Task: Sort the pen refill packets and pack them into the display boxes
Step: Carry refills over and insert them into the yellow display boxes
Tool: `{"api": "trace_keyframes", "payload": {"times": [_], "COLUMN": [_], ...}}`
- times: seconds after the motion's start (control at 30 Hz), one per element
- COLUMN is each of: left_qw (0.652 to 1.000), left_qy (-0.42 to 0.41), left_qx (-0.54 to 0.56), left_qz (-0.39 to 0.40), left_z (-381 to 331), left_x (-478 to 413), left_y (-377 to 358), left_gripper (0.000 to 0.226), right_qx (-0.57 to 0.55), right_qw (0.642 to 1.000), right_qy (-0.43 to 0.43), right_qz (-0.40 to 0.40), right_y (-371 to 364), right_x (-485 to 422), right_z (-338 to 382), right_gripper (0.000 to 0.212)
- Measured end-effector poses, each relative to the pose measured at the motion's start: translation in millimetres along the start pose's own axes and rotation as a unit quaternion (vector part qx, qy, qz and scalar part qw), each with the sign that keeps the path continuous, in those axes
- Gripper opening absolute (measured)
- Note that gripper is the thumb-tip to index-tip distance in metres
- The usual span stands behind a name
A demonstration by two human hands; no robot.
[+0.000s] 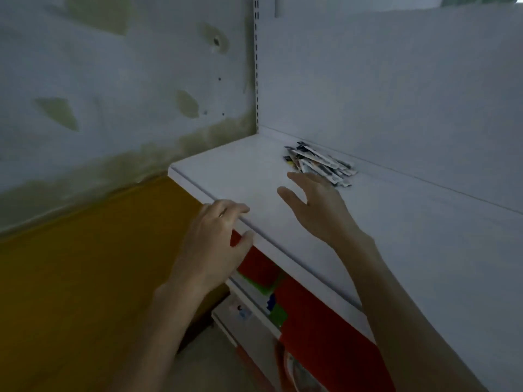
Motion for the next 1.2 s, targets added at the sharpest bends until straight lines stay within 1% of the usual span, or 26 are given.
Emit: {"api": "trace_keyframes", "payload": {"times": [0.07,0.17,0.23,0.3,0.43,0.5,0.57,0.67,0.73,0.83,0.9,0.97,1.03,1.1,1.2], "left_qw": [1.0,0.996,0.994,0.99,0.976,0.969,0.962,0.947,0.938,0.932,0.931,0.928,0.921,0.919,0.916], "left_qy": [-0.026,-0.053,-0.054,-0.045,-0.078,-0.095,-0.119,-0.16,-0.191,-0.214,-0.235,-0.271,-0.3,-0.317,-0.347], "left_qx": [0.014,0.057,0.09,0.128,0.175,0.182,0.188,0.191,0.194,0.204,0.194,0.16,0.131,0.109,0.073], "left_qz": [0.01,0.042,0.04,0.045,0.103,0.133,0.158,0.203,0.214,0.208,0.202,0.2,0.212,0.21,0.191], "left_z": [3.7,14.2,25.3,33.2,30.2,28.9,28.7,31.8,35.4,39.3,36.8,31.5,28.0,27.6,27.9], "left_x": [-34.1,-76.6,-104.8,-130.1,-173.3,-194.0,-213.3,-237.1,-252.7,-274.0,-283.6,-287.3,-286.9,-289.2,-293.6], "left_y": [-14.2,-34.4,-44.1,-57.9,-102.4,-122.9,-139.5,-157.5,-164.5,-172.6,-179.7,-189.8,-201.0,-206.3,-202.9], "left_gripper": [0.037,0.036,0.035,0.033,0.027,0.024,0.023,0.022,0.022,0.023,0.024,0.026,0.027,0.023,0.022], "right_qx": [0.029,0.021,-0.001,0.001,0.042,0.055,0.061,0.087,0.101,0.169,0.172,0.158,0.156,0.168,0.17], "right_qw": [0.999,0.997,0.994,0.991,0.984,0.979,0.976,0.975,0.975,0.963,0.955,0.95,0.946,0.938,0.931], "right_qy": [-0.014,-0.058,-0.082,-0.108,-0.162,-0.187,-0.195,-0.197,-0.195,-0.209,-0.243,-0.269,-0.277,-0.284,-0.292], "right_qz": [-0.016,-0.046,-0.069,-0.076,-0.059,-0.063,-0.07,-0.051,-0.031,0.001,0.0,-0.017,-0.06,-0.106,-0.136], "right_y": [6.3,21.8,27.5,27.3,14.2,6.6,-3.3,-22.2,-35.7,-49.8,-47.3,-38.7,-23.3,-7.6,0.3], "right_x": [-28.5,-63.3,-79.6,-88.8,-97.5,-105.6,-120.9,-148.6,-163.9,-175.4,-175.6,-171.5,-165.4,-158.4,-151.8], "right_z": [-20.0,-50.7,-67.8,-84.2,-121.8,-134.9,-140.3,-137.7,-134.1,-140.5,-148.3,-150.8,-150.5,-149.4,-148.8], "right_gripper": [0.043,0.028,0.026,0.026,0.021,0.023,0.027,0.027,0.03,0.033,0.027,0.023,0.02,0.019,0.019]}}
Point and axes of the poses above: each hand's wrist, its own x-axis away from the middle knuckle, its own y-axis out of the back of the hand, z = x × y, the point moved 9 cm from there along -x, towards the middle knuckle, and after that the axes turned 1 degree about x, right-handed, at the moved point
